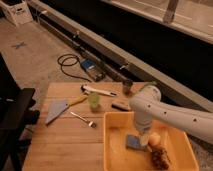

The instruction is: Wipe tray with sponge

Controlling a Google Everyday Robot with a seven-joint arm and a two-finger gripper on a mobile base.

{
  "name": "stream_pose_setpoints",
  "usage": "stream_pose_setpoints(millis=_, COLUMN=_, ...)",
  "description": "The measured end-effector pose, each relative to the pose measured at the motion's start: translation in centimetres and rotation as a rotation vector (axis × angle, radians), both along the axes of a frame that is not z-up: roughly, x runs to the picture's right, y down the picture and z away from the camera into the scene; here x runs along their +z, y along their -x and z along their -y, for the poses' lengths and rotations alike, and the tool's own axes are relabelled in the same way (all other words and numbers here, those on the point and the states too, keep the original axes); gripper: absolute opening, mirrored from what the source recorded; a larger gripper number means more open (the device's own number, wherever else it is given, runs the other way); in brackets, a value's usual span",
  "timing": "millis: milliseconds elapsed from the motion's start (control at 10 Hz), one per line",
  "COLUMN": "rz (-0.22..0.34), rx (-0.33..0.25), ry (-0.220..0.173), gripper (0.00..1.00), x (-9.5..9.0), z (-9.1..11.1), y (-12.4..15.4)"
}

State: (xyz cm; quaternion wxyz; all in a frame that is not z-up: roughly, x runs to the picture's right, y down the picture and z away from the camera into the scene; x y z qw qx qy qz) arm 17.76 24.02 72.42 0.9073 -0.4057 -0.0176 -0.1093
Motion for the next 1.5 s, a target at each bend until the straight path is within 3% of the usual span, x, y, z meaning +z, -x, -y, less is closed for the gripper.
stream_pose_setpoints(millis=500, rz=-0.021, rx=0.011, ry=0.083, gripper=0.65, x=2.5, z=-2.5, y=-0.3)
stream_pose_setpoints(millis=900, rz=0.009, rx=0.085, ry=0.12, gripper=0.63, x=4.0, z=-3.7, y=-0.7)
stream_pose_setpoints(millis=1200, rz=0.037, rx=0.146, ry=0.064, gripper=0.36, x=3.7, z=-3.2, y=-0.8)
stream_pose_setpoints(millis=1500, rz=0.058, rx=0.161, ry=0.034, gripper=0.08, x=3.0, z=-2.9, y=-0.7)
